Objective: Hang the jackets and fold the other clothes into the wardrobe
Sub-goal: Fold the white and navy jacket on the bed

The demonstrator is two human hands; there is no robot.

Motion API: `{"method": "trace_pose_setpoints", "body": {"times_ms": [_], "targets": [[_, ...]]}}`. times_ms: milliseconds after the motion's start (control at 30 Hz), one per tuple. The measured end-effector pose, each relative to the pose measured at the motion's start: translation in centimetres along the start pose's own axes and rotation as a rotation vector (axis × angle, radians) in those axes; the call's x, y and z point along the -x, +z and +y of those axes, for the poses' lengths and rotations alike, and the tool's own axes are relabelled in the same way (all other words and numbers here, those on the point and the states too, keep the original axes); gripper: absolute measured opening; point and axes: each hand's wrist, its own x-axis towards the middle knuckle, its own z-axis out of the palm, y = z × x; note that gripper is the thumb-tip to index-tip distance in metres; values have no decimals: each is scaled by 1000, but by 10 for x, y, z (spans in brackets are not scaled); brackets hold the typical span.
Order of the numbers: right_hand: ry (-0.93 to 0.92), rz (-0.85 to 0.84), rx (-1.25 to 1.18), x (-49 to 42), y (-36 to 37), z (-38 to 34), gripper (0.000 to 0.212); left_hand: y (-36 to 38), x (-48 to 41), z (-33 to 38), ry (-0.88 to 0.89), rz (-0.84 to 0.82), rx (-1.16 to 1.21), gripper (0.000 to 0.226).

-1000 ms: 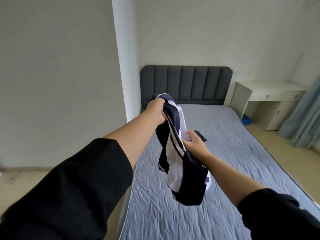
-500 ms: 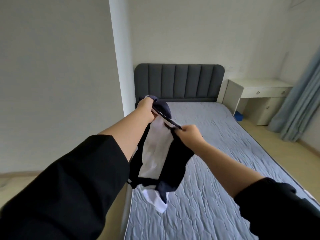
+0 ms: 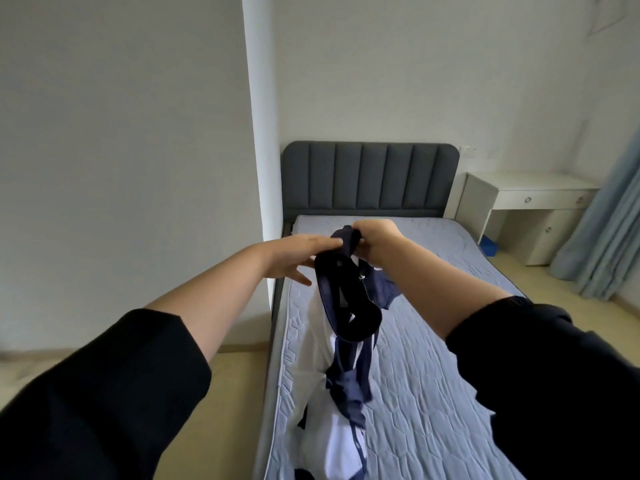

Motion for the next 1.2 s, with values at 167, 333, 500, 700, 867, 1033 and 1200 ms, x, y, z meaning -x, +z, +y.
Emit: {"method": "trace_pose_setpoints", "body": {"times_ms": [167, 333, 500, 700, 867, 1033, 1200], "targets": [[-6, 20, 83, 4, -6, -12, 18, 18, 5, 11, 133, 159, -39, 28], [-40, 106, -72, 4, -23, -15, 8, 37, -1, 26, 218, 408, -80, 19], [-161, 318, 312, 10, -51, -21, 22, 51, -1, 11, 89, 226, -251, 15], [-130, 282, 24, 14, -68, -19, 16, 52, -10, 24, 75, 641, 324, 27], [-134, 261, 248, 17, -88, 11, 19, 41, -6, 58, 197, 711, 45, 37], [-395, -108, 437, 23, -71, 26, 9, 59, -12, 66, 278, 620, -187, 36], [-380, -177, 902, 21, -54, 52, 31, 52, -11, 48, 254, 589, -221, 35]]}}
